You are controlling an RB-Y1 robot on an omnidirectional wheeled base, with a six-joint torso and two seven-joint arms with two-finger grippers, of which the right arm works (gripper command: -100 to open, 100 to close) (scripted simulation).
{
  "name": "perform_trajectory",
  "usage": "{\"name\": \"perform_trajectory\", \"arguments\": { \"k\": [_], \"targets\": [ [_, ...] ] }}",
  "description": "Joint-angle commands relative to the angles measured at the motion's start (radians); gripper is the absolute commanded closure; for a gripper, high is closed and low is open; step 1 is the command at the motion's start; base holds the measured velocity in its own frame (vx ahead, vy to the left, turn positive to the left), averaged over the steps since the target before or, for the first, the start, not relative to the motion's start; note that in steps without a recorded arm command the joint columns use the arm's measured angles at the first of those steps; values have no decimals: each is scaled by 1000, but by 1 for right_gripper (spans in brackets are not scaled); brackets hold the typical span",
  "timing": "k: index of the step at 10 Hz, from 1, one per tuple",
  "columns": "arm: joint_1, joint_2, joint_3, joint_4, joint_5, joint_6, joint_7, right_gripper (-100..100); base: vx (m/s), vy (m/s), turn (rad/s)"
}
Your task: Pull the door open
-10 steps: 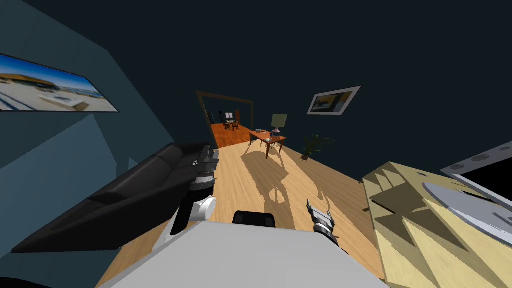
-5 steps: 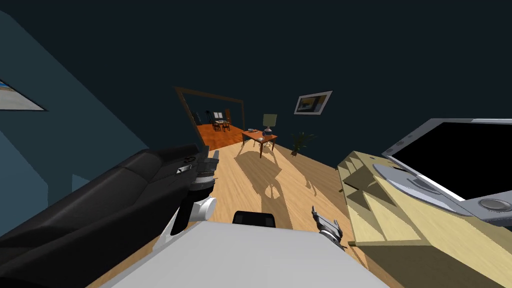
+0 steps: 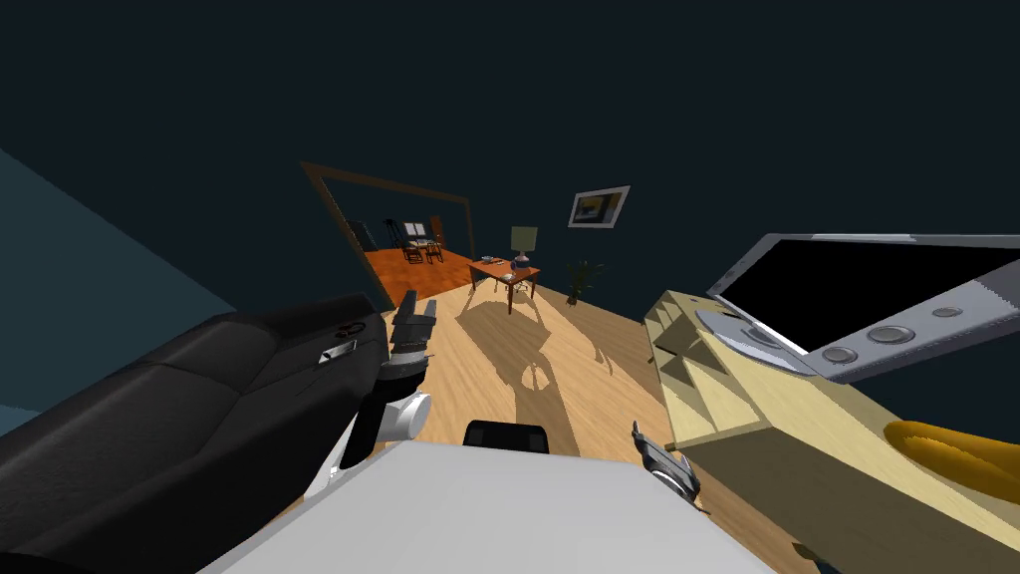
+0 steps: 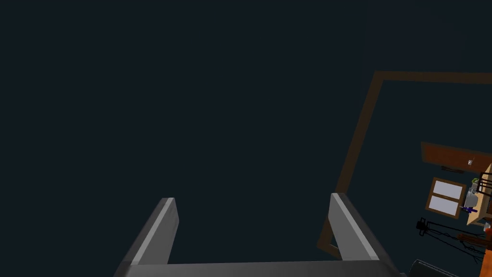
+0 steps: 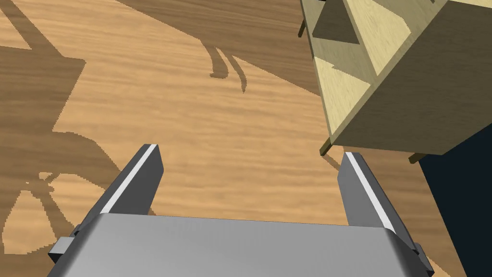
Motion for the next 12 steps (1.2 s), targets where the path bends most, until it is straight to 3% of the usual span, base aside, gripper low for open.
{"name": "perform_trajectory", "arguments": {
  "k": [1,12],
  "targets": [
    [4,-4,5,3,-28,-8,-3,-100,-8,4,-164],
    [-1,-71,53,130,-257,-54,-101,-100,-17,4,-242]
  ]
}}
